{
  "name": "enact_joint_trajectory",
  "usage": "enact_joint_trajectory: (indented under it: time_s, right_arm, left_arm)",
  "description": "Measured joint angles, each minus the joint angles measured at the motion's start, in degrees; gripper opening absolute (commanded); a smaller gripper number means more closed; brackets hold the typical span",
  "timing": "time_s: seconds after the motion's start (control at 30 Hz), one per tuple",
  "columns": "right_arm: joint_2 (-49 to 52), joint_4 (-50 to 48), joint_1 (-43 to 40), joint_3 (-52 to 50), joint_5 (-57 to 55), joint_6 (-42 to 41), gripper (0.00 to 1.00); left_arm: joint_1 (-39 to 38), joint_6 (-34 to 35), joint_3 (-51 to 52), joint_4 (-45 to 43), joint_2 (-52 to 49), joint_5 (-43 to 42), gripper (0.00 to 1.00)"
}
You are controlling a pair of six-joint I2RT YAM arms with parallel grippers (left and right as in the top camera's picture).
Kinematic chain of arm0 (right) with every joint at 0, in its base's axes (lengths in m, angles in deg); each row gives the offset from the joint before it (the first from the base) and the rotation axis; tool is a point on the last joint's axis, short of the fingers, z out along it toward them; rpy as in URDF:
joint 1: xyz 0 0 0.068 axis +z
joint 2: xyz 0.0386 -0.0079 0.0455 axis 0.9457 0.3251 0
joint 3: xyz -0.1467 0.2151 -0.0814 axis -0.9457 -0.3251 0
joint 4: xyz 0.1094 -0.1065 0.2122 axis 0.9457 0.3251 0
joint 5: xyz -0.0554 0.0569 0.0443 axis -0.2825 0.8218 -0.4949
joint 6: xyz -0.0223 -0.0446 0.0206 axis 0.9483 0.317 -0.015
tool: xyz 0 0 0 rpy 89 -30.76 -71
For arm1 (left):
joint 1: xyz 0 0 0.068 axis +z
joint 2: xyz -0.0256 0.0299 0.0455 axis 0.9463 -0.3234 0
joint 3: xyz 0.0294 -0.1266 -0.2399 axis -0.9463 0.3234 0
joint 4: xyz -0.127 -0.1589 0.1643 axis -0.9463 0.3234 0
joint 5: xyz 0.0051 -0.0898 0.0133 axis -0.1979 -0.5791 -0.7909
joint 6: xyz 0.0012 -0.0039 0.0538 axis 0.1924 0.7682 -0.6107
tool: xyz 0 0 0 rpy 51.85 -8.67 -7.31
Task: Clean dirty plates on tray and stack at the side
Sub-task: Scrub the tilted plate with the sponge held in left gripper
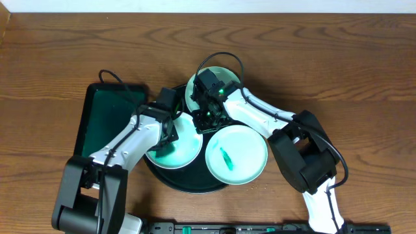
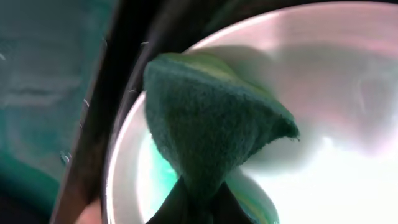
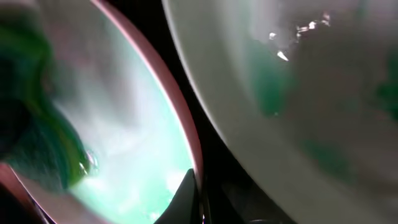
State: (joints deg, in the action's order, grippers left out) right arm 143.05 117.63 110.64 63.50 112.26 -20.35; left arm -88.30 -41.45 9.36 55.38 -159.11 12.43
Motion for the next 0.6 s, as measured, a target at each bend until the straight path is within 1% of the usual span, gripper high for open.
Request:
enact_joint_trajectory:
  time_s: [0.03,0.07,0.17,0.23,0.27,0.3,0.37,0.5,0.53,0.57,0.6]
  right_arm:
    - [0.0,0.0,0.0,0.0,0.1,0.0,0.01]
    - [0.0,0.0,0.0,0.0,0.0,0.0,0.01]
    - [0.0,0.1,-0.1,0.0,-0.6,0.5,0.01]
    - [0.0,0.1,-0.1,0.0,-0.7,0.7,0.01]
    - [0.0,0.2,-0.1,0.0,-0.7,0.7,0.01]
    - [0.0,0.2,-0.1,0.0,-0.7,0.7,0.01]
    - [0.0,0.4,-0.1,0.0,-0.6,0.7,0.01]
    - [0.0,0.6,0.0,0.0,-0.1,0.7,0.01]
    - [0.0,0.6,0.0,0.0,0.0,0.7,0.01]
    - [0.0,0.6,0.0,0.0,0.0,0.7,0.01]
    - [0.0,0.6,0.0,0.0,0.0,0.7,0.01]
  left_arm:
    - [0.3,-0.5,0.0,0.9,0.0,-3.0,0.07]
    - [0.9,-2.2,0.0,1.8,0.0,-7.9,0.07]
    - [1.8,-6.3,0.0,1.7,0.0,-17.2,0.07]
    - [1.6,-8.7,0.2,-2.1,-0.1,-25.3,0.07]
    - [1.6,-9.2,0.3,-3.7,-0.2,-27.1,0.07]
    - [1.3,-9.7,0.8,-8.1,-0.4,-30.0,0.07]
    - [0.9,-10.3,0.9,-13.5,-0.8,-32.3,0.07]
    - [0.1,-10.0,0.8,-13.2,-0.8,-25.2,0.07]
    - [-0.3,-8.6,0.3,-11.9,-0.6,-20.7,0.07]
    - [-0.3,-7.6,0.2,-10.8,-0.5,-18.1,0.07]
    - [-0.2,-6.1,-0.4,-8.7,-0.3,-12.9,0.07]
